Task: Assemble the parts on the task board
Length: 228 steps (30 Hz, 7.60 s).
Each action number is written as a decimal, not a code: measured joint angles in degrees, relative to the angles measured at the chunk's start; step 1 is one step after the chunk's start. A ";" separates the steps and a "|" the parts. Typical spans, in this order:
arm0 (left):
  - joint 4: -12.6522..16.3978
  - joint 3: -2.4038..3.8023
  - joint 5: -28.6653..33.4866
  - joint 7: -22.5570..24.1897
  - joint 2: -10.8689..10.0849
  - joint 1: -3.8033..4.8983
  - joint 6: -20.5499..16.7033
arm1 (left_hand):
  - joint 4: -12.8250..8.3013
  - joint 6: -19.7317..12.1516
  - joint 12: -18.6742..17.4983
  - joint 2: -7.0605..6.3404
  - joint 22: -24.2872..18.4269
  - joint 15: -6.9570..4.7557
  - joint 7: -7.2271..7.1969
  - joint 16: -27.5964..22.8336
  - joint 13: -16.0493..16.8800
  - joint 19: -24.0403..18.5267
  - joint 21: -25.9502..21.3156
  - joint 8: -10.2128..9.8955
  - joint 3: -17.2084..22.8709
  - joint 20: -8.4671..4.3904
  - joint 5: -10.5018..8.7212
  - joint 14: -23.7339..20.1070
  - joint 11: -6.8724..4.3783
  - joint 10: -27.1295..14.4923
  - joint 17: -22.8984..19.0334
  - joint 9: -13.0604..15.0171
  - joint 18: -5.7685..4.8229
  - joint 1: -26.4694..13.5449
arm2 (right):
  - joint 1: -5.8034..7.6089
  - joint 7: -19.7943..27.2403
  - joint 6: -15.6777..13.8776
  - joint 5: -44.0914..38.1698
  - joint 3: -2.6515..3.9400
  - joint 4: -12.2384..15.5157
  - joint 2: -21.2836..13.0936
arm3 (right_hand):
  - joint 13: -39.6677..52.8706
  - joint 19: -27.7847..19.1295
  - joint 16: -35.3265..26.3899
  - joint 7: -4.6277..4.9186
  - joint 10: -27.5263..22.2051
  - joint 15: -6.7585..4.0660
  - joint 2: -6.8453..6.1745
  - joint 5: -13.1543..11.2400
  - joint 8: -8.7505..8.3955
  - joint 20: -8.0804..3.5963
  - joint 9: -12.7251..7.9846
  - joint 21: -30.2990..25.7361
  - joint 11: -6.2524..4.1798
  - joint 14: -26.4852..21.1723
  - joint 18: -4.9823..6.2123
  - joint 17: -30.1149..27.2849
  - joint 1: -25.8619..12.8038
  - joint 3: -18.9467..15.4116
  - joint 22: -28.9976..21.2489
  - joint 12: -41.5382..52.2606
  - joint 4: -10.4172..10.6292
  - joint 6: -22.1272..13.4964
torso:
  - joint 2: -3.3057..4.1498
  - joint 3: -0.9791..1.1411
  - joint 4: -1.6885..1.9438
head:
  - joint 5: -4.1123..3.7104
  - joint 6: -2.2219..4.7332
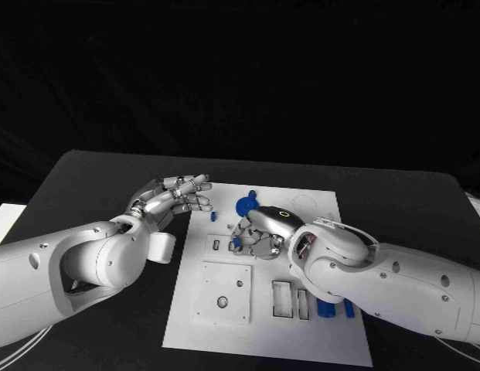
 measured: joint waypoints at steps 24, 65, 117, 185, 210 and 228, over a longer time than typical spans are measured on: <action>-0.18 -0.01 0.00 0.02 0.10 -0.01 0.17 | 0.00 0.00 0.00 0.00 -0.01 0.00 0.00 0.00 0.00 0.00 0.00 0.00 0.00 0.00 0.00 0.00 0.00 0.00 0.00 0.00 0.00 0.00 | -0.53 -2.13 -0.12 -5.42 0.03 1.61 -0.89 | -0.01 0.00 0.00 0.03 0.00 0.00 -0.91 0.37 -0.26 0.00 0.03 0.00 0.00 0.00 0.00 -0.01 -0.91 0.57 0.00 0.00 -0.07 0.03 | 0.02 -0.04 0.01 | -0.15 -0.23; -0.17 -0.01 0.00 -0.10 0.09 0.00 0.34 | 0.06 0.00 0.00 0.00 0.14 0.00 0.00 -0.23 0.00 0.00 0.37 0.00 0.26 0.00 0.00 0.00 0.00 0.00 0.02 0.00 0.00 0.00 | -1.19 -3.11 -4.90 -6.19 -0.45 1.82 -1.32 | -0.02 -0.01 0.00 2.21 -0.11 1.49 -11.26 -3.65 -1.33 1.45 -1.84 -1.18 2.16 0.18 0.00 -0.04 -6.78 -9.79 -1.45 -6.23 12.29 -8.20 | 0.01 0.00 0.01 | -0.55 -0.09; -17.27 -1.21 -69.96 -61.65 21.68 11.83 33.96 | 11.46 -1.56 67.09 1.42 59.47 -9.64 -10.36 66.14 62.55 21.20 50.16 33.39 -17.64 -9.13 -7.54 18.22 -10.75 15.86 49.75 26.98 -6.23 -18.05 | 9.55 21.15 -10.10 43.52 1.71 0.54 -24.52 | 0.00 -1.03 -1.11 2.15 -0.81 1.86 -4.96 2.89 -0.86 1.63 -1.55 -3.29 2.26 0.21 0.00 -0.01 0.63 -12.51 -5.16 -8.13 13.09 -8.91 | -3.99 2.99 -0.92 | 1.06 -2.04; -21.55 -3.57 -69.74 -63.61 26.88 11.29 41.50 | 11.23 -4.21 67.09 3.30 59.44 -9.63 -10.13 66.14 62.84 21.19 50.38 34.93 -8.17 -9.12 -7.53 18.22 -10.73 15.86 49.76 32.14 -6.22 -11.90 | 9.52 20.25 -8.84 42.23 1.57 -1.38 -22.71 | 0.09 -1.23 -1.11 2.15 -0.81 1.86 -4.51 5.33 -0.87 1.43 -1.58 -3.52 2.26 0.21 0.01 -0.03 0.63 -12.97 -5.51 -8.35 12.31 -8.91 | -3.82 2.73 -0.97 | 1.68 -3.49; -20.75 -3.57 -66.99 -63.61 26.36 11.24 40.86 | 11.96 -6.23 65.71 -5.56 59.43 -9.63 -9.70 66.14 62.12 21.19 50.59 32.04 18.61 -9.12 -0.48 18.22 -10.61 15.75 49.75 34.65 -6.22 -4.02 | 9.47 20.09 -8.56 41.79 1.48 -1.84 -22.20 | 0.11 -1.23 -1.11 2.15 -0.81 1.86 -4.52 5.56 -0.87 1.43 -1.59 -3.52 2.26 0.21 0.00 -0.01 0.63 -13.13 -5.59 -8.35 12.15 -8.91 | -3.77 2.72 -0.99 | 1.52 -3.96; -14.50 -3.37 -65.46 -63.09 21.47 10.37 32.52 | 9.94 -6.13 66.11 -8.33 59.43 -9.63 -9.59 66.14 62.78 21.19 51.21 32.47 23.26 -9.12 -0.53 18.22 -10.42 16.37 49.74 36.13 -7.10 -6.81 | 9.40 20.09 -8.47 41.73 1.46 -2.12 -22.09 | 0.12 -1.23 -1.34 2.15 -0.81 1.86 -4.52 5.55 -0.87 1.43 -1.59 -3.52 2.26 0.21 0.00 -0.03 0.63 -13.13 -5.68 -8.35 12.16 -8.91 | -3.75 2.80 -0.88 | 1.54 -3.90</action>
